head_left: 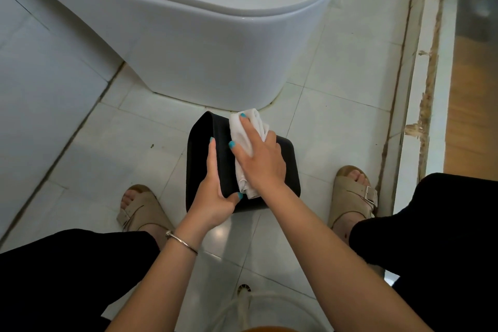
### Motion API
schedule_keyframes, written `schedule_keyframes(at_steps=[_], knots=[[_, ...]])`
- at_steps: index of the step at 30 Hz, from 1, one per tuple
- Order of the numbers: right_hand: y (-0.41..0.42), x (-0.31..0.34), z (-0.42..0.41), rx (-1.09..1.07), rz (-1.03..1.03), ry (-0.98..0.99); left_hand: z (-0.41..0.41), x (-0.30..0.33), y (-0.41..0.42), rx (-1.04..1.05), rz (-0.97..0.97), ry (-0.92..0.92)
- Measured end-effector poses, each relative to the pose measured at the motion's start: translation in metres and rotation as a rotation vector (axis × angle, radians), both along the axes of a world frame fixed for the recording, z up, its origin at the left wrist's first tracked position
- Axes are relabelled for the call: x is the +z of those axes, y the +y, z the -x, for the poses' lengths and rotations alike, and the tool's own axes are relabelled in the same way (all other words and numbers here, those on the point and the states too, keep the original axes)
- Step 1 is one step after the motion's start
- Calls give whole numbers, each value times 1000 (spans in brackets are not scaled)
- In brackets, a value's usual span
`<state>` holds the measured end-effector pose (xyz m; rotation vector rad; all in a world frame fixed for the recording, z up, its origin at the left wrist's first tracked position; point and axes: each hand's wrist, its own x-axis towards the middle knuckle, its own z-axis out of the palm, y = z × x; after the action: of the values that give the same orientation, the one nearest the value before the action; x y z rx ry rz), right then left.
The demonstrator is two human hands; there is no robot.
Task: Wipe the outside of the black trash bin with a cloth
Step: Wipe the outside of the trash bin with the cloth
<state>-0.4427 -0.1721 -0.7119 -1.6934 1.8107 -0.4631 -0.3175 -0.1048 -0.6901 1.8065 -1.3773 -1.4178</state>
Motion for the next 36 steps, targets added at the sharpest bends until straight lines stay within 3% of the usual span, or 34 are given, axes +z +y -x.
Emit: schedule_keyframes(at_steps=[6, 13, 26, 36], knots=[[-9, -16, 15, 47, 56, -1, -3, 1, -3, 33, 1, -45], [-8, -42, 52, -196, -90, -27, 6, 4, -7, 51, -7, -58], [-26, -1, 8, 142, 110, -72, 4, 1, -9, 33, 59, -15], [-17, -37, 39, -79, 9, -39, -12, 0, -7, 46, 26, 16]])
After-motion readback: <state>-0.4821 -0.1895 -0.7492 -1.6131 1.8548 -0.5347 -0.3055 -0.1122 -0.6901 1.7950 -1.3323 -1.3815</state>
